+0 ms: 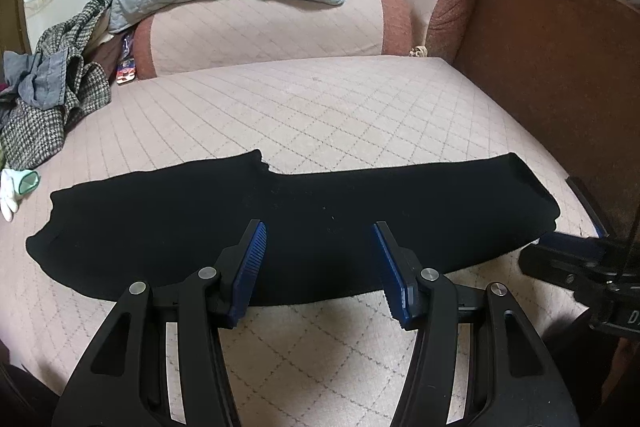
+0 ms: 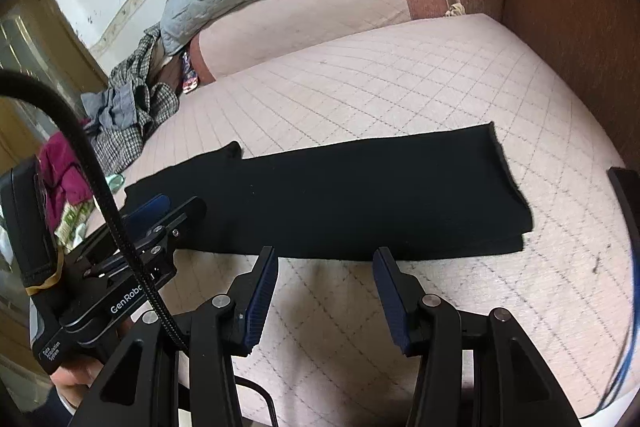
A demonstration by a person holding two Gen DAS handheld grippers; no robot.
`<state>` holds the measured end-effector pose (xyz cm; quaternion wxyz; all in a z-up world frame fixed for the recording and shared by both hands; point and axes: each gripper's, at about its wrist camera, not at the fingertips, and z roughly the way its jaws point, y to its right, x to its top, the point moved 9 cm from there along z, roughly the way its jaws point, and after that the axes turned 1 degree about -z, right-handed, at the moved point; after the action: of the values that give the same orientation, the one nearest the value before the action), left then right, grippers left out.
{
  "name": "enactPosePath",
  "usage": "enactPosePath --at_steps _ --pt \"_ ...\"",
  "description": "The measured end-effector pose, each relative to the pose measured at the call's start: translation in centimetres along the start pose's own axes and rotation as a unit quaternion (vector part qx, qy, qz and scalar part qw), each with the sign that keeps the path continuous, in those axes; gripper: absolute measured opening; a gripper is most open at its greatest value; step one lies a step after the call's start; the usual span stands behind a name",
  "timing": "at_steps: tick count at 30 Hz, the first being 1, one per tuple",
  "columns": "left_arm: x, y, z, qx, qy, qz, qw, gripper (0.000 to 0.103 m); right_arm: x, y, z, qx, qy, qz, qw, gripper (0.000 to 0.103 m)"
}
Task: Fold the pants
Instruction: 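Grasp the leg end of the folded pants with the left gripper and lift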
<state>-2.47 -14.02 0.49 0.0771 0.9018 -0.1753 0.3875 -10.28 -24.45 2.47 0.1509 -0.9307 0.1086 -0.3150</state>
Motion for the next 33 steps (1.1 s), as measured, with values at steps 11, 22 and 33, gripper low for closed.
enactPosePath --at_steps 11,22,33 --pt "-0.9 3.9 1.9 -0.159 -0.086 -0.029 0.9832 0.054 -2.5 8.8 -2.4 -0.027 0.014 0.110 0.994 0.061" --pt "3.3 12.5 7.8 -0.244 -0.142 0.090 0.9552 0.061 -1.9 11.3 -0.1 -0.006 0.030 0.143 0.989 0.065" --pt "5.1 21.0 14.5 -0.319 -0.223 0.181 0.9033 0.061 -1.1 10.0 0.4 0.024 0.123 0.143 0.982 0.089"
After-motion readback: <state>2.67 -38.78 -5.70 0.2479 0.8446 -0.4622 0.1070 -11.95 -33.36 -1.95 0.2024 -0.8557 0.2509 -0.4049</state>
